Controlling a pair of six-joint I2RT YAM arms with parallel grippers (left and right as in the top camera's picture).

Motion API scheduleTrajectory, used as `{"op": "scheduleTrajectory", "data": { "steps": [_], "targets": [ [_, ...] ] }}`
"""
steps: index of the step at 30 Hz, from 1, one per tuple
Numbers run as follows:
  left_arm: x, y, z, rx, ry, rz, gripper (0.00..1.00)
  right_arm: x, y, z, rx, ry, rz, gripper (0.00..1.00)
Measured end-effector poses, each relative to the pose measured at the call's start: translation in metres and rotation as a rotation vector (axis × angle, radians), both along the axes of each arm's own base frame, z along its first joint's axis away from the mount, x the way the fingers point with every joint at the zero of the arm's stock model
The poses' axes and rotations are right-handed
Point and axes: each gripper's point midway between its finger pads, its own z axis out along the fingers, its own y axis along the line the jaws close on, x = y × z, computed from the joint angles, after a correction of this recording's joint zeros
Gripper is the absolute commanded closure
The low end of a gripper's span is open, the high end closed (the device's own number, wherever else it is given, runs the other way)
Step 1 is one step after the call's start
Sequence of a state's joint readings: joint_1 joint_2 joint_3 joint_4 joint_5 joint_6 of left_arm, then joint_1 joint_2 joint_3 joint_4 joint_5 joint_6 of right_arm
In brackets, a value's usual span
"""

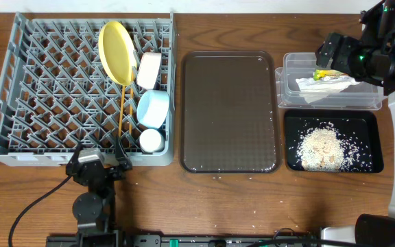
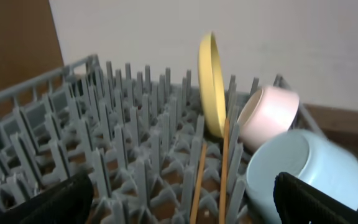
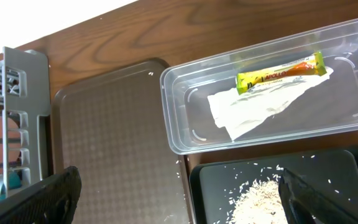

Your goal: Sort waste into correct bins and load items into the dishwasher

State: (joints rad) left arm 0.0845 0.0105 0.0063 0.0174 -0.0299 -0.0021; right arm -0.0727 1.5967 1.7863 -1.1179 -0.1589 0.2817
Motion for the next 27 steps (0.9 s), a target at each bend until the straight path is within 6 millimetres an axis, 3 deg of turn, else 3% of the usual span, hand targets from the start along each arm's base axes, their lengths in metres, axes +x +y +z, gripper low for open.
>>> {"op": "scheduleTrajectory", "data": {
  "steps": [27],
  "targets": [
    [-0.0013, -0.0015, -0.0037, -0.003, 0.029, -0.008, 0.07, -0.0001, 0.0000, -0.0001, 0.000, 0.000, 0.000, 0.01]
  ]
}}
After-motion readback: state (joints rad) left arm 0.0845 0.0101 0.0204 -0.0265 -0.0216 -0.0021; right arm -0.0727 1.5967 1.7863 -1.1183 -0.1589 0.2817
